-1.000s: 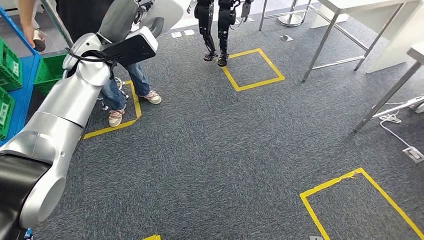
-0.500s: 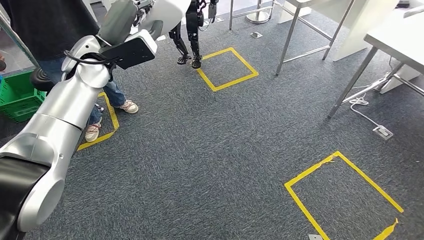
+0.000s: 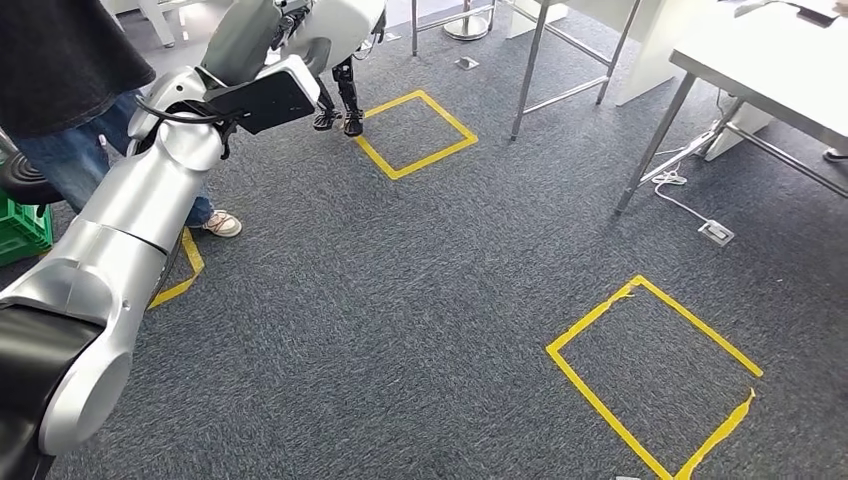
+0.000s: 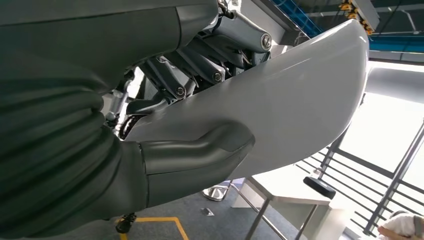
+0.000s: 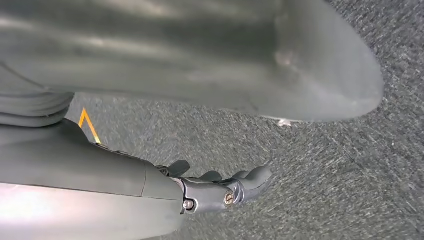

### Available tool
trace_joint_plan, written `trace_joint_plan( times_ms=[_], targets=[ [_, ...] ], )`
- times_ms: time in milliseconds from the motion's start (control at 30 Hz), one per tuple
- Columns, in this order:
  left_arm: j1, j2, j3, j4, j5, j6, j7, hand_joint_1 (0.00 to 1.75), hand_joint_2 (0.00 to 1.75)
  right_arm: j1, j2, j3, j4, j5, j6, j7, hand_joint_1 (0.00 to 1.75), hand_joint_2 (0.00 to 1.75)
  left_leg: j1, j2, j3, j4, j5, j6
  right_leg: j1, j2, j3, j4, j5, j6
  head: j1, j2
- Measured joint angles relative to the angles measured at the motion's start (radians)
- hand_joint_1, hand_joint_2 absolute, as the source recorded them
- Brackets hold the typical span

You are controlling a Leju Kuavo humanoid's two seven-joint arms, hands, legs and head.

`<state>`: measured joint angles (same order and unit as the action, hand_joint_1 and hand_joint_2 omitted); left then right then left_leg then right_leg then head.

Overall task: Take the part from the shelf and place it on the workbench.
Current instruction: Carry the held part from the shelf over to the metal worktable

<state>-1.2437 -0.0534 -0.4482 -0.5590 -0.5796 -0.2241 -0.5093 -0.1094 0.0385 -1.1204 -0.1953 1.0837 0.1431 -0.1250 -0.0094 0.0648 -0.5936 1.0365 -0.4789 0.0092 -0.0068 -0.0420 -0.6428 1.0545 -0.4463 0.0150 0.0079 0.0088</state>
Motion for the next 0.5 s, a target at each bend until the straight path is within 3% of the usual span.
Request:
trace_joint_plan(
  times_ms=[33,100,167,267,333,367,433,500],
  targets=[
    [-0.001,0.000,0.000,0.000,-0.001,0.000,0.001,1.75,1.75,-0.001,0.000,0.000,0.000,0.000,0.000,-0.002,0.00,0.00,-0.002,0.006,0.000,0.000,-0.001,-0.005,0.003,-0.003,0.005,-0.015,-0.001,-0.006,-0.001,0.000],
    [-0.002,-0.001,0.000,0.000,-0.002,0.000,0.002,1.75,1.75,0.000,0.000,0.000,0.000,0.001,0.000,-0.003,0.00,0.00,-0.003,0.016,0.002,0.001,-0.004,-0.015,0.003,0.015,0.005,-0.017,0.004,-0.018,-0.002,0.000],
    [-0.003,0.001,0.000,0.000,-0.001,-0.001,0.002,1.75,1.75,0.000,0.001,0.000,0.000,0.004,0.000,-0.003,0.00,0.00,0.000,-0.005,-0.008,0.029,-0.025,-0.027,-0.001,0.030,0.008,-0.023,0.009,-0.028,-0.005,0.000],
    [-0.002,0.009,0.000,0.002,-0.001,-0.004,0.003,1.75,1.75,-0.003,0.002,0.000,0.000,0.008,0.000,-0.001,0.00,0.00,0.004,-0.052,-0.081,0.191,-0.105,-0.038,-0.003,0.053,0.009,-0.024,0.011,-0.038,-0.010,0.000],
    [0.004,0.013,0.000,0.003,-0.001,-0.006,0.004,1.75,1.75,-0.004,0.003,0.000,0.000,0.009,0.001,0.001,0.00,0.00,0.005,-0.058,-0.124,0.273,-0.123,-0.039,-0.003,0.073,0.009,-0.023,0.011,-0.039,-0.011,0.000],
    [0.006,0.014,0.000,0.004,-0.001,-0.006,0.004,1.75,1.75,-0.003,0.003,0.000,0.000,0.009,0.002,0.002,0.00,0.00,0.006,-0.060,-0.121,0.262,-0.105,-0.037,-0.003,0.083,0.009,-0.021,0.011,-0.039,-0.011,0.000],
    [0.004,0.016,0.000,0.003,-0.001,-0.006,0.005,1.75,1.75,-0.002,0.004,0.000,0.000,0.009,0.002,0.004,0.00,0.00,0.010,-0.080,-0.069,0.144,-0.037,-0.033,-0.004,0.103,0.008,-0.019,0.012,-0.037,-0.012,0.000],
    [0.000,0.017,0.000,0.002,-0.001,-0.006,0.004,1.75,1.75,-0.003,0.005,0.000,0.000,0.009,0.002,0.004,0.00,0.00,0.012,-0.113,-0.017,0.033,0.001,-0.028,-0.004,0.121,0.003,-0.017,0.014,-0.029,-0.012,0.000]
  ],
)
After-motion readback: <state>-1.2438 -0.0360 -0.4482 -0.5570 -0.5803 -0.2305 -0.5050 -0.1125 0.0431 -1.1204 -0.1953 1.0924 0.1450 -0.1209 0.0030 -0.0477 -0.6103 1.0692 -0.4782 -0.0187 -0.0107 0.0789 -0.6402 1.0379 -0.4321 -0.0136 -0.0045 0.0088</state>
